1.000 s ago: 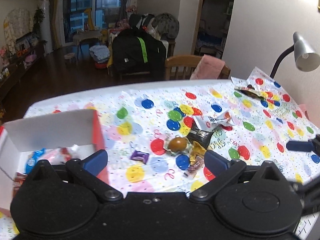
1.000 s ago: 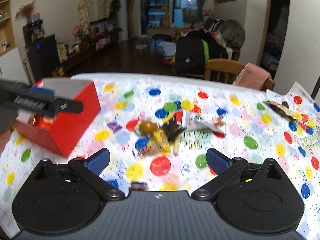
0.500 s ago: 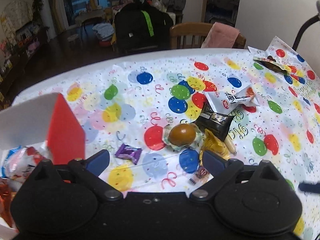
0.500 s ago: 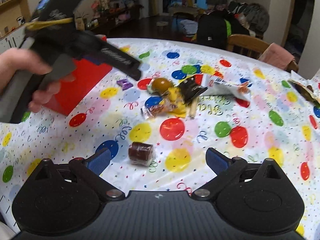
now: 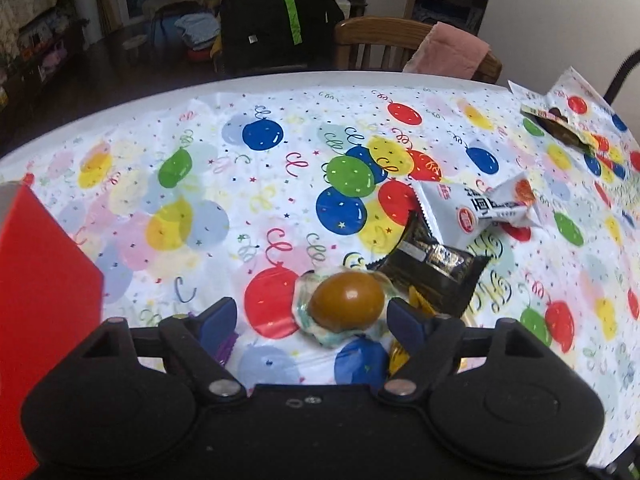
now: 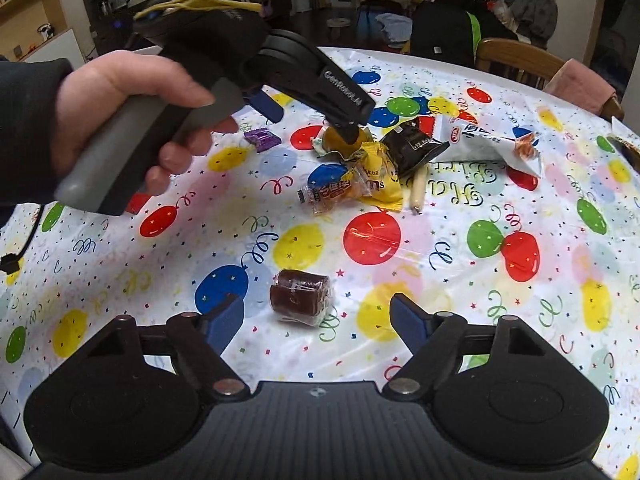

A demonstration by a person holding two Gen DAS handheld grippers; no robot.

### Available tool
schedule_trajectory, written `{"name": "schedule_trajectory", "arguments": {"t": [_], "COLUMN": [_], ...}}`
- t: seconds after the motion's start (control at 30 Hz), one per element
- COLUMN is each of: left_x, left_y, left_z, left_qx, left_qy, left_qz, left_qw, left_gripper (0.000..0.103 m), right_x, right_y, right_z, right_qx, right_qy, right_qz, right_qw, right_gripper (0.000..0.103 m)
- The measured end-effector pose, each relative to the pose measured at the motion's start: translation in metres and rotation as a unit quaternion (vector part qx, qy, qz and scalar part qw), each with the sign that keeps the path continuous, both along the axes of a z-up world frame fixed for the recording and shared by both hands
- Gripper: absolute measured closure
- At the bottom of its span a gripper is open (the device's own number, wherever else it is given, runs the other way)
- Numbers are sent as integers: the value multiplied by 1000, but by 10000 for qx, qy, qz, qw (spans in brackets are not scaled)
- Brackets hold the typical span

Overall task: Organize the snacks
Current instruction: 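Grasp the brown egg candy with the left tool while the right tool grasps the brown wrapped roll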

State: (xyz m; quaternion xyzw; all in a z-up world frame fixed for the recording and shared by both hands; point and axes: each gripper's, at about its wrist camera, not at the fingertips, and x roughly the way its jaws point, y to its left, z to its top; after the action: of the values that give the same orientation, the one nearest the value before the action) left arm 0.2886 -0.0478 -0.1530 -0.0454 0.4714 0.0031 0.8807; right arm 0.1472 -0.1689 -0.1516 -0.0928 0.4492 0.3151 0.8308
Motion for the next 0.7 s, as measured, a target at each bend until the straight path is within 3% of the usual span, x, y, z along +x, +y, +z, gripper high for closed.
{"name": "schedule_trajectory", "arguments": {"t": [0.4, 0.47, 0.6, 0.7], "left_x": [19, 19, 18, 16], "left_y": [0, 0, -3, -8], "left_z": [-20, -20, -18, -17], "left_qx": [-357, -343, -337, -247], "left_qy": [244, 215, 150, 117], "left_qz": [56, 32, -33, -95], "left_qw": [9990, 9992, 9993, 9996], "left_gripper": [26, 29, 45, 47], "right_x": [7, 8, 10, 10], "right_y": [16, 17, 17, 19], "right_z": [-15, -16, -17, -18], "right_qx": [-54, -59, -35, -51], "right_qy": [161, 185, 191, 189], "right_qz": [122, 107, 74, 82], "right_qw": [9998, 9998, 9998, 9998], "right_gripper": [38, 42, 47, 50]}}
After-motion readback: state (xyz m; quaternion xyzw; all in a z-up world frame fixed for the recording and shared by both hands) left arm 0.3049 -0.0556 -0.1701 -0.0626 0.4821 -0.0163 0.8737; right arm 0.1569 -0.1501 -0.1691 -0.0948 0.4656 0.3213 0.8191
